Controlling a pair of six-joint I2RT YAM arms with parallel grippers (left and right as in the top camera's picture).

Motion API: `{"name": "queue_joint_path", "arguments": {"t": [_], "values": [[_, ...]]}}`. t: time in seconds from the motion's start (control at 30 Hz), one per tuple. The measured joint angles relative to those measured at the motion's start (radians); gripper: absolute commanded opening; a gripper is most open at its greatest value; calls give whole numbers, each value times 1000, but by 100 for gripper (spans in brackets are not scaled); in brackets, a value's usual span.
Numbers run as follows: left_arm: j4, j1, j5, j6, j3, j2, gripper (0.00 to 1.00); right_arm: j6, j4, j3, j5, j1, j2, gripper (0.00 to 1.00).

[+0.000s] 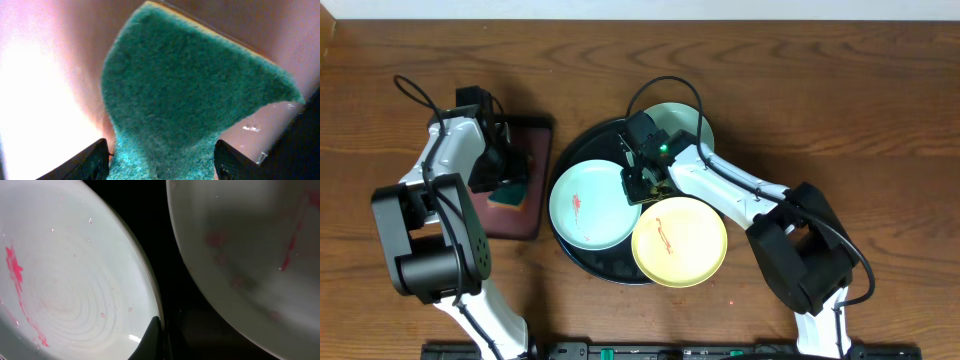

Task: Clean dirty plates on tray and stack at the side
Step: 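Grasp the green sponge with the left gripper and dip it in the water tray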

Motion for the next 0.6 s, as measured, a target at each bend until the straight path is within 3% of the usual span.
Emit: {"name": "queue_joint_path", "arguments": {"t": [0.33,0.5,0.6], "values": [[-8,-1,11,-4,5,-54,66,0,2,0,0,0,0,1],[-43,-1,14,5,5,-54,61,0,2,0,0,0,0,1],[-14,-1,18,6,5,-54,53,0,5,0,0,0,0,1]]}}
